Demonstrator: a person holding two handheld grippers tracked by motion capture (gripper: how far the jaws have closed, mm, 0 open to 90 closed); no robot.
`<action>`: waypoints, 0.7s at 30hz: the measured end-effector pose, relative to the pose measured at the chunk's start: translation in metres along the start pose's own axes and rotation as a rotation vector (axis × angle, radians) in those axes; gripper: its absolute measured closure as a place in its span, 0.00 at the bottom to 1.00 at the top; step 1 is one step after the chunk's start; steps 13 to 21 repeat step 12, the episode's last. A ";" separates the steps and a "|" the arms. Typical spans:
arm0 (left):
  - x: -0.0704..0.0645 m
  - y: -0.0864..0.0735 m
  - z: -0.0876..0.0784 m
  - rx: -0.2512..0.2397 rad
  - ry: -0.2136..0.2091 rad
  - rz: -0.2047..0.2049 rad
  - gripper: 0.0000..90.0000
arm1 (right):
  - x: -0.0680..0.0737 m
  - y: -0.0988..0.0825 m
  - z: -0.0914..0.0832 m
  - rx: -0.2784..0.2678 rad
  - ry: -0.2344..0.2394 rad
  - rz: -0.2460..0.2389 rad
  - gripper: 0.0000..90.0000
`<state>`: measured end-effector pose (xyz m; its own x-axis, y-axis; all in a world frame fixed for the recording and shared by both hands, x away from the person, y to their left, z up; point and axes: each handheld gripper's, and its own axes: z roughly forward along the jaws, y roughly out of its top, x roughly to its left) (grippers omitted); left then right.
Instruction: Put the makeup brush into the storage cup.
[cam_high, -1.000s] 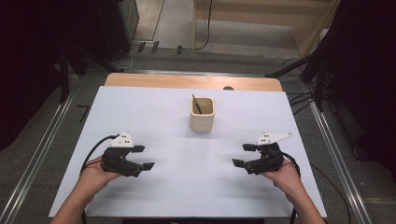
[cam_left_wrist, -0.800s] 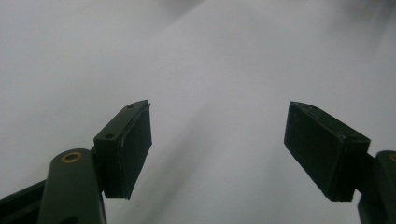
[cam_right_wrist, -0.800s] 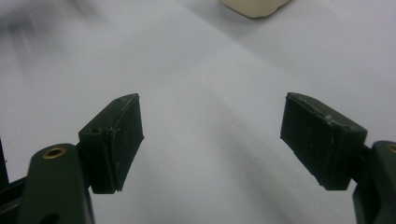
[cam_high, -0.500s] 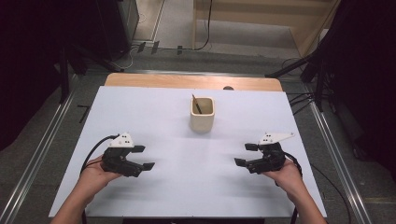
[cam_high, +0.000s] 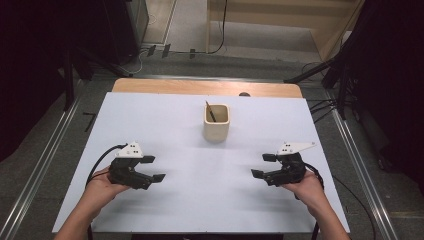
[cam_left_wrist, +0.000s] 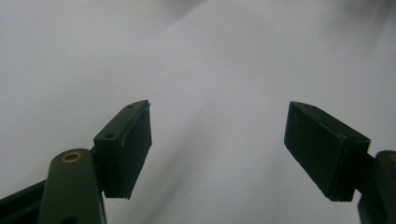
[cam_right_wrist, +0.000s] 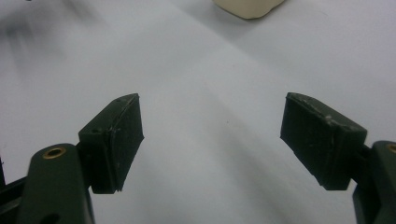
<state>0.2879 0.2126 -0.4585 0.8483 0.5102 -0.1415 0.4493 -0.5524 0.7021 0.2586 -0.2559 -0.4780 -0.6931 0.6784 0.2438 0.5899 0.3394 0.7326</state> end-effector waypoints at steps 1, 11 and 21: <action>0.000 0.000 -0.001 0.001 -0.001 0.003 0.27 | 0.000 0.000 0.000 0.001 0.001 -0.002 0.24; 0.001 0.000 0.000 0.004 0.002 0.005 0.27 | -0.002 -0.001 -0.001 -0.007 -0.005 0.006 0.24; 0.000 0.000 0.000 0.002 0.002 0.004 0.27 | -0.002 -0.001 -0.001 -0.008 -0.005 0.006 0.23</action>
